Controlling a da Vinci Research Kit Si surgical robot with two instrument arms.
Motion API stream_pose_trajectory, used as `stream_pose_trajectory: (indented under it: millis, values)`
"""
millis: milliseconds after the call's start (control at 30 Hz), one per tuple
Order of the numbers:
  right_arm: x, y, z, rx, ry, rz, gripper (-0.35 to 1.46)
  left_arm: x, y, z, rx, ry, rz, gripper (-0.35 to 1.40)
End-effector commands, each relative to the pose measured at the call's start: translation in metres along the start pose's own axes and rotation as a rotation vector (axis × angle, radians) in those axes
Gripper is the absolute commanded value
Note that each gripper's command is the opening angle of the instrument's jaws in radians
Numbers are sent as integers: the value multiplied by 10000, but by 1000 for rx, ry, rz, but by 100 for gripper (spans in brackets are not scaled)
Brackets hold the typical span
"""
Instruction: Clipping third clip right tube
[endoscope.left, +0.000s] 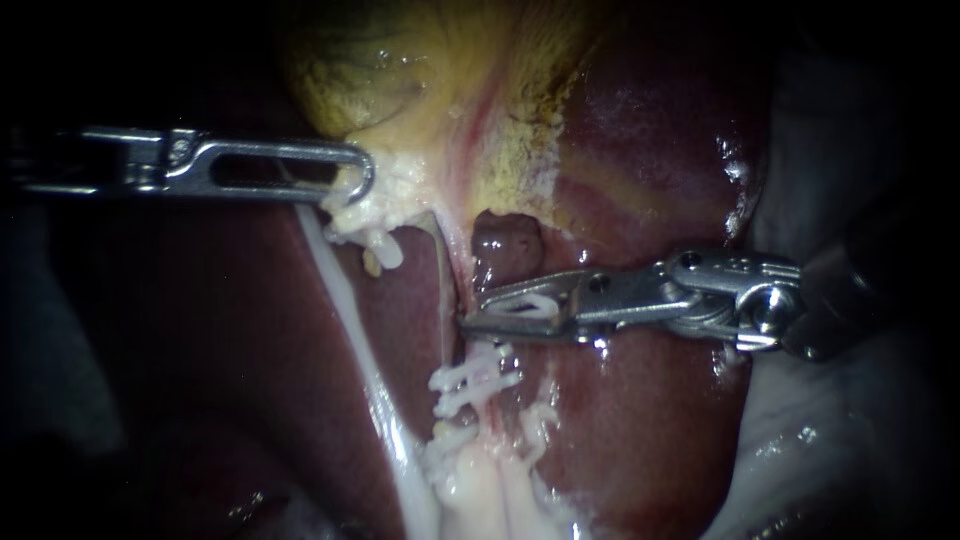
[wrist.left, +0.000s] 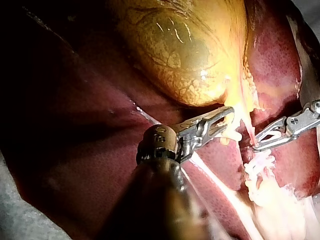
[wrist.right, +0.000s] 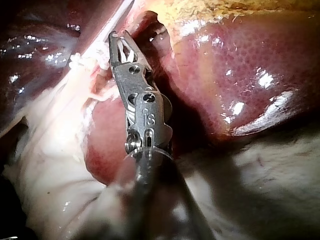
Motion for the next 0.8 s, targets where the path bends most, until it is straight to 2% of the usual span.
stream_pose_trajectory:
  millis: [33,467,667,800]
  values:
    - [0,0,0,0,0,0,-14,0,0,0,1,0,0,-35]
    - [0,-1,1,0,0,0,-11,0,-1,0,0,0,0,-35]
    - [0,0,1,0,0,0,29,0,-1,0,0,0,0,-35]
    - [1,0,4,5,35,0,42,0,-1,0,0,0,0,-35]
